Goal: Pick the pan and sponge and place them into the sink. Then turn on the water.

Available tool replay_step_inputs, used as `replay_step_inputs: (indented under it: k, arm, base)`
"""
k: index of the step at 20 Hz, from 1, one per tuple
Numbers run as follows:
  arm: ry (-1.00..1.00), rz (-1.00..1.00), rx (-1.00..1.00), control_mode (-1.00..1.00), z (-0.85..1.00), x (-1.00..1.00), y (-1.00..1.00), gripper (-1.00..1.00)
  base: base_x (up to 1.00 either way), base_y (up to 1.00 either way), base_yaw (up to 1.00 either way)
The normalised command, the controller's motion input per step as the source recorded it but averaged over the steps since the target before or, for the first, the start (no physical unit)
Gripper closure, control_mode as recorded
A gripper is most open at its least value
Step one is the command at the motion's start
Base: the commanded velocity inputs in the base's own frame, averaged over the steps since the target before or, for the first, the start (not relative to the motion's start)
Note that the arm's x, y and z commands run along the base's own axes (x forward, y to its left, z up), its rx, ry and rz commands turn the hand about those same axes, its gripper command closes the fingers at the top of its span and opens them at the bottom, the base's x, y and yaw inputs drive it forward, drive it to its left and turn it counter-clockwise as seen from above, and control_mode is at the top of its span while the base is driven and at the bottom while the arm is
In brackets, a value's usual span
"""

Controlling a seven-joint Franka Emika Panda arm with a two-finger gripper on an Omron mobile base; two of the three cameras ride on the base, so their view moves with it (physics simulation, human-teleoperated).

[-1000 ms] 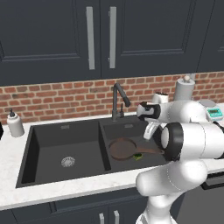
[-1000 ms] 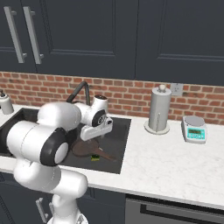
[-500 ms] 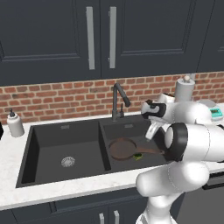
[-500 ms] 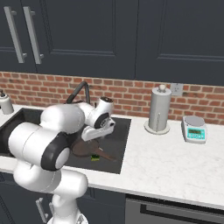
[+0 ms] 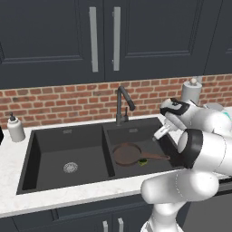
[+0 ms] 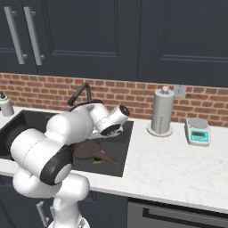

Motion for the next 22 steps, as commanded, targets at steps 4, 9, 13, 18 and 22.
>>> replay_step_inputs:
  k: [4,9,13,18,22]
  arm:
    - [-0.02,-0.26,0.19,-1.0,0.19,0.0,0.0,-1.0]
    - [0.0,-0.26,0.06,-1.0,0.1,0.0,0.11,-1.0]
    - [0.01,-0.24,0.0,-1.0,0.02,0.03,0.11,-1.0]
    - [0.03,-0.13,0.0,-1.0,0.0,0.03,0.05,-1.0]
    - [0.0,0.0,0.0,-1.0,0.0,0.0,0.0,-1.0]
  base:
    - [0.0,0.0,0.0]
    - [0.0,0.0,0.0]
    - [0.0,0.0,0.0]
    - [0.0,0.0,0.0]
    - [0.0,0.0,0.0]
